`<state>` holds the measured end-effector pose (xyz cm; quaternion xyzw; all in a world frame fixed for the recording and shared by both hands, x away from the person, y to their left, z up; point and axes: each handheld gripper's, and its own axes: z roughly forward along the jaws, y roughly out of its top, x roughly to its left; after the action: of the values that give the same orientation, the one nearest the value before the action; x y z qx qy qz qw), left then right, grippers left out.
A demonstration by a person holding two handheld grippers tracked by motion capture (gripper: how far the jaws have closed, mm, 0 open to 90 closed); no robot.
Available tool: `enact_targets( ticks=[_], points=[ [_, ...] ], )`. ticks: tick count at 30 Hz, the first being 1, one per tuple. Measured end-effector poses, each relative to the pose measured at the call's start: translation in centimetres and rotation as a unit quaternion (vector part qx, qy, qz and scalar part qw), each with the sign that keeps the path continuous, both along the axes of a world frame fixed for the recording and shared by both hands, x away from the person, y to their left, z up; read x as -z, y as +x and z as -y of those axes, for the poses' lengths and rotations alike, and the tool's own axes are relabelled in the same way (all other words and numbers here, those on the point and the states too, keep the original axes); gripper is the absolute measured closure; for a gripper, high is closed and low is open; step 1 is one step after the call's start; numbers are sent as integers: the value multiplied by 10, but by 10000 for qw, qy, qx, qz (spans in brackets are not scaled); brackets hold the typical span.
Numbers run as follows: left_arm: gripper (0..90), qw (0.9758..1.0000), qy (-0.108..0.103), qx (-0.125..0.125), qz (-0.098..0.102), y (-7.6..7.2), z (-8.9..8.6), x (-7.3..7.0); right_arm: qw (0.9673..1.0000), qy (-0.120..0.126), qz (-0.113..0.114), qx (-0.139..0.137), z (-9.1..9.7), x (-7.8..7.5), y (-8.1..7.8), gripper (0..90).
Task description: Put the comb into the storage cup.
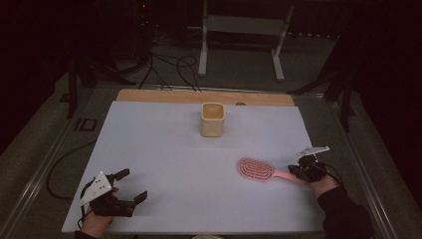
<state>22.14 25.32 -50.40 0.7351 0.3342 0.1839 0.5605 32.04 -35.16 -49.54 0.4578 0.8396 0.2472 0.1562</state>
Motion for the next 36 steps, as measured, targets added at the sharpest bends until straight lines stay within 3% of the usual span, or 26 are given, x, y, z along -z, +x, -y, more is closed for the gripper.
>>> enact_targets(
  ticks=[15,27,36],
  points=[
    [1,10000,13,4,4,0,1,0,9997,29,-8,-246,-12,1,-46,900],
    [1,10000,34,12,13,0,1,-1,9991,173,-80,-369,-23,3,-63,900],
    [1,10000,42,15,19,0,1,-1,9983,288,-108,-485,-25,3,-67,900]
  ],
)
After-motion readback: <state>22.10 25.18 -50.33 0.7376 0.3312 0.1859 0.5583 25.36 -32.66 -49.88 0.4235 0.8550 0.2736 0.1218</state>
